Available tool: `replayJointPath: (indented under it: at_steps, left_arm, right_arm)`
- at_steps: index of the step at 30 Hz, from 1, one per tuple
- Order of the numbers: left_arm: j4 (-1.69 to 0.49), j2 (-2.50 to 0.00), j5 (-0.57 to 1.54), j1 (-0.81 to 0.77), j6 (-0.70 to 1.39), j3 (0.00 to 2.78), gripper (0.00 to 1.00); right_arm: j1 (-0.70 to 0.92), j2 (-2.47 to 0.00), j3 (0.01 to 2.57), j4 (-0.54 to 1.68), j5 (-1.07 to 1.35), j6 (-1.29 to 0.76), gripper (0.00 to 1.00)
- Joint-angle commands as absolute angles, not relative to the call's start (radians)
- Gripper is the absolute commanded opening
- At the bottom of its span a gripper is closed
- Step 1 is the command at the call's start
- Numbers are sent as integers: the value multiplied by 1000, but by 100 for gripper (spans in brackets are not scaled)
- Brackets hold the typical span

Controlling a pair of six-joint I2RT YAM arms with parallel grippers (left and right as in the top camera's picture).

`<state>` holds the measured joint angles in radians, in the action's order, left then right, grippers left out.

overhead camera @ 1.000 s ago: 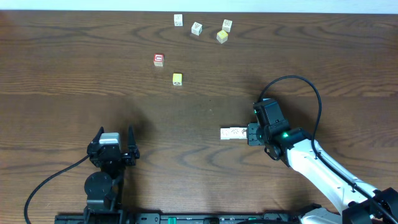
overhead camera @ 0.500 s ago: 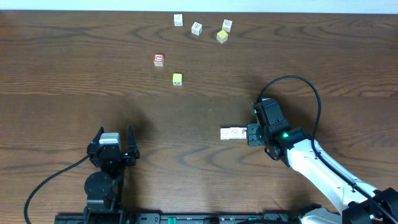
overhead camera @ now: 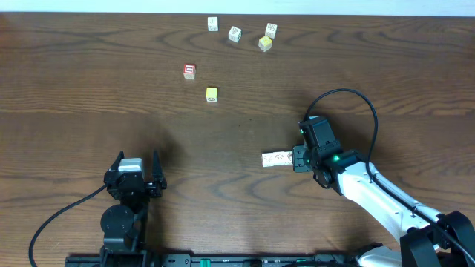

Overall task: Lift 5 blocks
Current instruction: 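Lower the number 4 block at the end of the row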

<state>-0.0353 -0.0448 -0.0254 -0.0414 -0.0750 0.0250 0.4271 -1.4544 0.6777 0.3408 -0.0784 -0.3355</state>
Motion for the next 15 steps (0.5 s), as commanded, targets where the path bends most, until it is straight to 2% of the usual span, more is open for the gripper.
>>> replayJointPath:
  at_steps: [1,5,15]
  left_arm:
    - [-70,-43,-36,-45,-67,4,75]
    - [-70,-43,-36,-45,-67,4,75]
    - [-71,-43,-36,-45,-67,4,75]
  right_arm:
    - [434,-1465,673,339,-78,-324,28]
    - [434,-1465,673,337,-77,-324,36]
    - [434,-1465,673,332,-77,-324,41]
